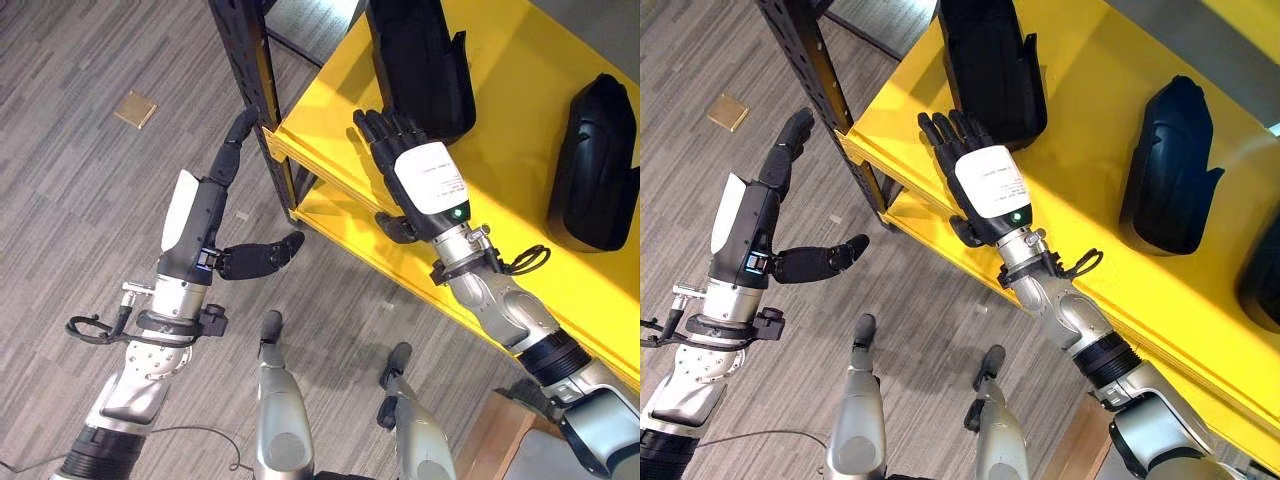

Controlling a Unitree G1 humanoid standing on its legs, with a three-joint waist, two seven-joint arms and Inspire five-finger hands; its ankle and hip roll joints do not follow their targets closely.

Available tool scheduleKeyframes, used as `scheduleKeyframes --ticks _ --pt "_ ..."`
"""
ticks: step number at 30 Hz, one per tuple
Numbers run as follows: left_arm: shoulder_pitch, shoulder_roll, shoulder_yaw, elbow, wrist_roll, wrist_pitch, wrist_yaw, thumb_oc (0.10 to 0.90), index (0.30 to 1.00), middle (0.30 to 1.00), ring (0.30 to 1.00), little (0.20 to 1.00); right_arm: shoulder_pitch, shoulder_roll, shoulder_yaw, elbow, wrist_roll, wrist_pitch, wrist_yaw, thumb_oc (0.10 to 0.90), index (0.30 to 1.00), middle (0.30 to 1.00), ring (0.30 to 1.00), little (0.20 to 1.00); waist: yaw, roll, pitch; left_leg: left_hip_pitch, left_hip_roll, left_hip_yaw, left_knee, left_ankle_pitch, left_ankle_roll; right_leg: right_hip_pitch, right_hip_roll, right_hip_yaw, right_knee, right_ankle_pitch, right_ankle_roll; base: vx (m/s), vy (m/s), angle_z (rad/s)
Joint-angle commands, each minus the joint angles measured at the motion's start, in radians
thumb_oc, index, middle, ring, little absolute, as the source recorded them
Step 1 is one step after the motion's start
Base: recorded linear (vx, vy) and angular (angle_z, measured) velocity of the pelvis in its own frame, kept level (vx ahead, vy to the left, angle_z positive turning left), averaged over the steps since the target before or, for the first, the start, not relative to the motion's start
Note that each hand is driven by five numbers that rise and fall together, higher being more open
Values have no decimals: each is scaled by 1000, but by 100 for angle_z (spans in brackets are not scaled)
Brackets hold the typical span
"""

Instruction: Move parts from the plastic box to the shelf.

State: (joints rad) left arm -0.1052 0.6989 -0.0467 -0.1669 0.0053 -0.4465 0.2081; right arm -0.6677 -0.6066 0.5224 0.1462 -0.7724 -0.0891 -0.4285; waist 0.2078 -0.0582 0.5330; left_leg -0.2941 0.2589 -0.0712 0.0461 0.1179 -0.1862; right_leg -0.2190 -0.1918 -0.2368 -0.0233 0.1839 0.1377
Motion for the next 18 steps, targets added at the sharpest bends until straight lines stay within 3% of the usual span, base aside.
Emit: scheduleKeyframes --ticks 1,8,13,18 --pt "-40 -3 1 -126 -25 -96 32 900 1000 1000 1000 1000 -166 -41 -122 -163 -35 -64 -158 900 1000 1000 1000 1000 -32 33 -79 -39 -33 63 -29 26 58 133 10 78 116 -262 -31 -3 24 -5" --pt "-35 -10 -1 -132 -28 -86 16 900 1000 1000 1000 1000 -172 -54 -110 -268 -85 -164 -166 900 1000 1000 1000 1000 -38 51 -86 -31 -35 71 -30 25 57 130 1 83 125 -272 -32 -2 25 -3" --pt "-35 -11 -7 -154 -24 -58 9 900 1000 1000 1000 1000 -168 -41 -130 -337 -102 -141 -205 900 1000 1000 1000 1000 -44 61 -90 -20 -35 76 -35 24 58 131 -3 88 130 -276 -33 5 31 -2" --pt "-30 -18 -15 -163 -23 -49 6 900 1000 1000 1000 1000 -157 -24 -172 -372 -60 -54 -191 900 1000 1000 1000 1000 -51 74 -94 -13 -38 82 -38 21 58 127 -7 94 134 -278 -35 2 42 0"
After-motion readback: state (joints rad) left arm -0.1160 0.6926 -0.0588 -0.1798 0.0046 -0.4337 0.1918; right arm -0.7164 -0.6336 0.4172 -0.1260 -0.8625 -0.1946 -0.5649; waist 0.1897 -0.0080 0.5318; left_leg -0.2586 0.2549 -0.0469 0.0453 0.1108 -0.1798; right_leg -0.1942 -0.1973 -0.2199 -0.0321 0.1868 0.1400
